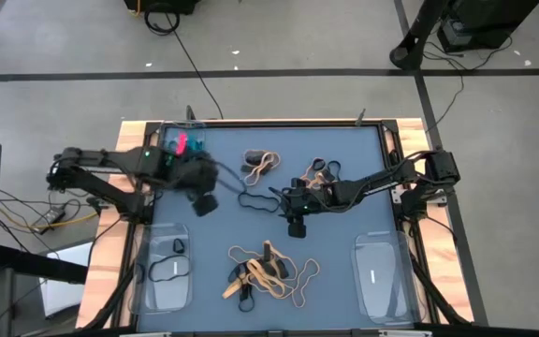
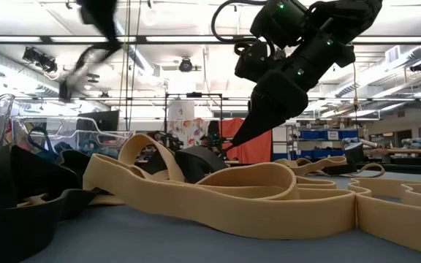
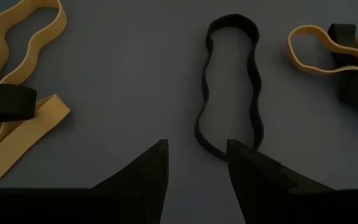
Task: Sort rubber bands into baskets
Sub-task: Put the black rubber band into the bottom left transparent bin
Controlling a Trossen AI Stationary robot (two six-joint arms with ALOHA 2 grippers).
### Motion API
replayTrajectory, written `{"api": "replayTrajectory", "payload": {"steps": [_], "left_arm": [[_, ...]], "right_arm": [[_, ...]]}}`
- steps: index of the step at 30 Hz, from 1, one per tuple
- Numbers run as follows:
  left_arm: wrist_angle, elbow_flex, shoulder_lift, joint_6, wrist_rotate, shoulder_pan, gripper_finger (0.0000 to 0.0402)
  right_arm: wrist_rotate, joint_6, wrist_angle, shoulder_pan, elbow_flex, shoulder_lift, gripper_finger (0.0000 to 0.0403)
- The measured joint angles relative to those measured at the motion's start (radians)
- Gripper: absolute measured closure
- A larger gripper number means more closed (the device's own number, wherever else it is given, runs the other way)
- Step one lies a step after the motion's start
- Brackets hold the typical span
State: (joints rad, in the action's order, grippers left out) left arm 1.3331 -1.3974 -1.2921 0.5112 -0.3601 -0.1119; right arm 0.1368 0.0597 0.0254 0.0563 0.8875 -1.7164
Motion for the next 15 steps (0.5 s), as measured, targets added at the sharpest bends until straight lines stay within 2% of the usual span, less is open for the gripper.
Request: {"api": "replayTrajectory", "payload": {"steps": [3, 6, 15], "left_arm": [[0.165, -0.001, 0.008, 0.128, 0.045, -0.07, 0.0399], [0.245, -0.002, 0.009, 0.244, 0.07, -0.139, 0.0399], [0.234, 0.007, 0.019, 0.434, 0.217, -0.32, 0.0399]], "right_arm": [[0.0, 0.0, 0.004, 0.0, 0.0, 0.0, 0.0229], [0.0, 0.0, 0.003, 0.0, 0.0, 0.0, 0.0229], [0.0, 0.001, 0.003, 0.0, 0.0, 0.0, 0.0229]]}}
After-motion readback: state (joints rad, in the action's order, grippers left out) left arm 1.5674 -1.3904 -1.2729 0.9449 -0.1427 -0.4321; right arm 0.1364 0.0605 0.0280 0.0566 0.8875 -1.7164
